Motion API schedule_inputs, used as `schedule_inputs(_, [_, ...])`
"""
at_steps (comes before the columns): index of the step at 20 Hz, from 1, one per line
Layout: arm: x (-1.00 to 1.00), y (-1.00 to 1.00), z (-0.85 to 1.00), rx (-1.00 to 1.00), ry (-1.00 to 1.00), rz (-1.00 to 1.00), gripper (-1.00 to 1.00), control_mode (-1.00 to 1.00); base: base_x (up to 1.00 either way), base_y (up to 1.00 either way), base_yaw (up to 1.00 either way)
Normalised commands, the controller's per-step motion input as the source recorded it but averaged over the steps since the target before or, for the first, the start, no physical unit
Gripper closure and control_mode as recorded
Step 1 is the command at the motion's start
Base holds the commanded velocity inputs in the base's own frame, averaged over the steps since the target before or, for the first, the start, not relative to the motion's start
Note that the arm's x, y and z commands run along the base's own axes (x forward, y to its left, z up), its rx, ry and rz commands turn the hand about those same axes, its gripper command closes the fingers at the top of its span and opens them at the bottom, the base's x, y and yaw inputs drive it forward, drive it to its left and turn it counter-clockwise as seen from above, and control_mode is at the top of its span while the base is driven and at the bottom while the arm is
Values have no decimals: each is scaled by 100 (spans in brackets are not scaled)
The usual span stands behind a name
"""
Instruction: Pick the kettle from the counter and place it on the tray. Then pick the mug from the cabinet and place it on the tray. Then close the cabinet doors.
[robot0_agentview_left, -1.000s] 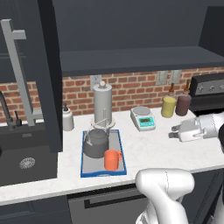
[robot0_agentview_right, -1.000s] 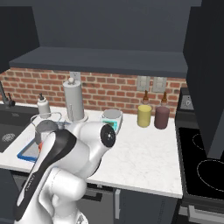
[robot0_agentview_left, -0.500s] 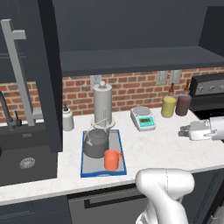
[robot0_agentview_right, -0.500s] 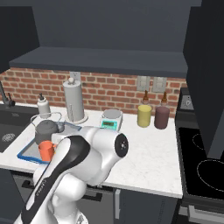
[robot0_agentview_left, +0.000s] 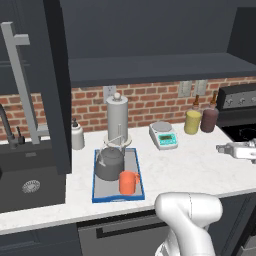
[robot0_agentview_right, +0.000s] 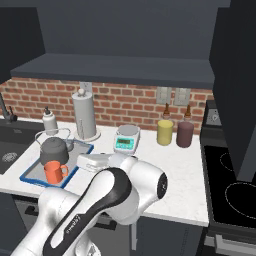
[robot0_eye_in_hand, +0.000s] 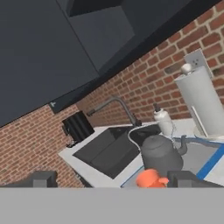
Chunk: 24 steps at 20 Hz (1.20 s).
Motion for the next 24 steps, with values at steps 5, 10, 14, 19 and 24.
schedule_inputs(5, [-10, -23, 0, 4, 0, 0, -100, -100, 0, 0, 0])
schedule_inputs(10, [-10, -25, 4, 10, -1, 0, -100, -100, 0, 0, 0])
schedule_inputs(14, [-13, -33, 16, 18, -3, 0, -100, -100, 0, 0, 0])
schedule_inputs(19, [-10, -32, 23, 22, -5, 0, -100, -100, 0, 0, 0])
schedule_inputs(24, [-2, -27, 26, 23, -3, 0, -100, -100, 0, 0, 0])
